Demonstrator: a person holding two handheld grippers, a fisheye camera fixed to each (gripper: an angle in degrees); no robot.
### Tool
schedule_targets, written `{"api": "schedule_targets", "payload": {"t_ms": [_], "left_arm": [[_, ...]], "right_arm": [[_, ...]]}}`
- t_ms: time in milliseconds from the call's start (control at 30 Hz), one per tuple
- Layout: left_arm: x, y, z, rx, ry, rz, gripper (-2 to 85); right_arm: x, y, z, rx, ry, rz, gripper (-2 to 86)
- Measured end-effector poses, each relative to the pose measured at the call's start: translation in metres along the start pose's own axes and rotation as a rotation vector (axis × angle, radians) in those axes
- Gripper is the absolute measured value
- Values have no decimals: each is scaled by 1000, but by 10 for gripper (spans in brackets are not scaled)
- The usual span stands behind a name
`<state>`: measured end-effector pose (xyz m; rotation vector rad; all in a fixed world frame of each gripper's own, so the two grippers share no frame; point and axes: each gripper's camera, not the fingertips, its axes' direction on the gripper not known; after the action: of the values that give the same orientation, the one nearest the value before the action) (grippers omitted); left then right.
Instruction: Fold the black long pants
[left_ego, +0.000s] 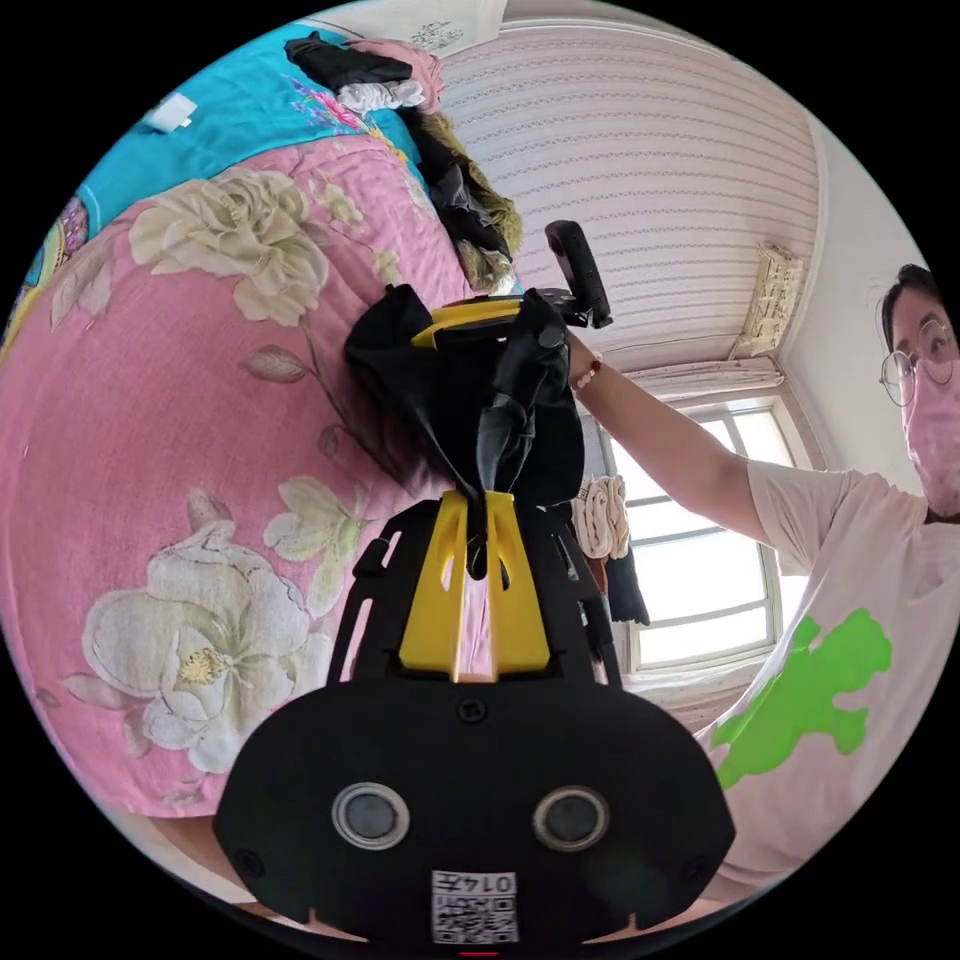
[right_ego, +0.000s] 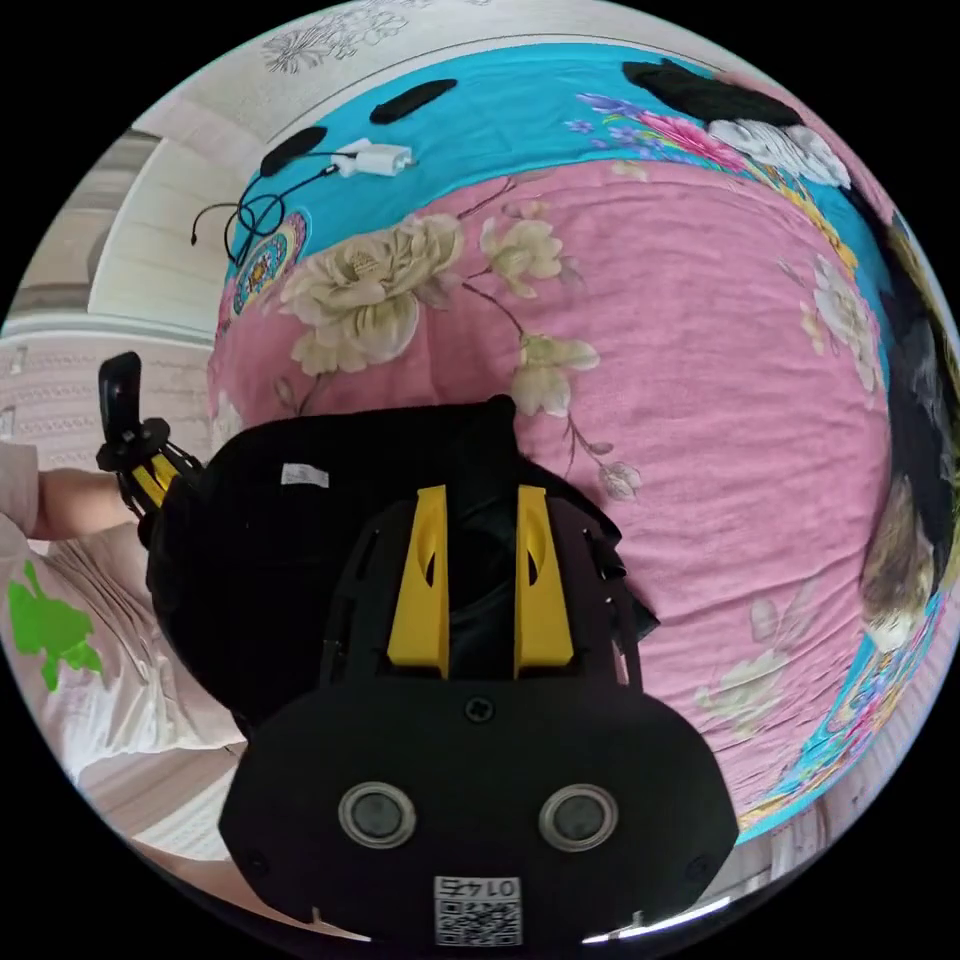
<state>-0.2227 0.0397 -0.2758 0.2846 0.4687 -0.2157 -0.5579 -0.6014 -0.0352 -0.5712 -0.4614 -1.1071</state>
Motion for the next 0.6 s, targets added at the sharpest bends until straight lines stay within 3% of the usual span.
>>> {"api": "schedule_targets", "payload": {"t_ms": [133,400,600], "left_arm": [[48,-9,-8,-57,-85,113,8],[211,-33,-28,-247,-287,462,6],[361,-35,-59,-231,-494,739,4]], "right_arm": [[-21,28,-42,206,-57,91,25],[-99,184,-186,810,-112,424,12],[-197,284,-287,1051,-23,508,10]]}}
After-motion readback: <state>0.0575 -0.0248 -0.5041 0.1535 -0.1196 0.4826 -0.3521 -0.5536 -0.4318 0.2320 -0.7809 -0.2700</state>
